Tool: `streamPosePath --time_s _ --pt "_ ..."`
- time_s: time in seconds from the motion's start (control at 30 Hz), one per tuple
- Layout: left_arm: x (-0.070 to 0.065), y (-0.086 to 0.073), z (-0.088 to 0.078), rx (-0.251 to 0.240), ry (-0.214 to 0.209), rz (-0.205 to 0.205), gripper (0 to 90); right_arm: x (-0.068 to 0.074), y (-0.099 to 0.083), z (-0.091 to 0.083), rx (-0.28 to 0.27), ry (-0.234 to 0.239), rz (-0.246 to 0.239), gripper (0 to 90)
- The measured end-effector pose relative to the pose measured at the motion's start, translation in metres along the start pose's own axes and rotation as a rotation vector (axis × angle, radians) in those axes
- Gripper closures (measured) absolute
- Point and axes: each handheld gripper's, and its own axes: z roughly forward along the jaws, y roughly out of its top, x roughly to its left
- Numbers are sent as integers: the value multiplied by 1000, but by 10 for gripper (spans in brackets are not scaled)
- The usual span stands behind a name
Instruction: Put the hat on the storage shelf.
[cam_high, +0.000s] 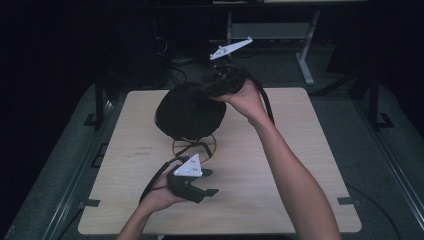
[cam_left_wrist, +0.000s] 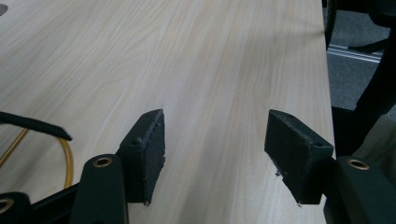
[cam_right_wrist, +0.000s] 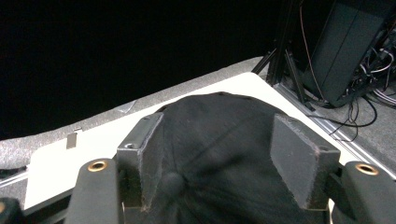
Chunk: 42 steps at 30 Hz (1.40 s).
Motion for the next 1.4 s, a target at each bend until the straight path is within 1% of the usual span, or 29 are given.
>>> streamPosePath --time_s 0.1,0.3,0.37,0.43,0.53,0.73,0.83,0.97,1.03,1.17,1.27,1.3,1.4 --pt "1 -2 0 0 2 -13 376 -2 -6 -8 4 -5 3 338" --pt "2 -4 2 9 2 -13 376 -10 -17 -23 -4 -17 28 319" --pt "3 -4 2 12 5 -13 376 -11 -20 -26 -10 -19 35 317" --pt "4 -4 1 4 4 -18 374 -13 -23 -28 -12 -22 34 311" --pt "5 -4 0 -5 10 -9 370 -14 -29 -32 -8 -23 37 303" --pt "5 -5 2 8 11 -10 364 -17 -42 -40 11 -31 49 275" --pt "4 -5 3 8 10 -11 364 -18 -51 -45 7 -43 65 270" --pt "4 -6 3 5 6 -19 364 -22 -62 -51 3 -46 78 268" --pt "5 -6 3 10 13 -16 364 -24 -67 -54 6 -50 85 266" --pt "7 -7 2 4 13 -22 364 -25 -77 -60 3 -54 100 266" --pt "7 -8 2 4 14 -21 364 -26 -83 -63 11 -55 104 264" --pt "7 -8 2 1 12 -29 364 -26 -85 -64 16 -56 102 262" --pt "8 -8 1 3 15 -29 364 -27 -89 -68 13 -58 106 261"
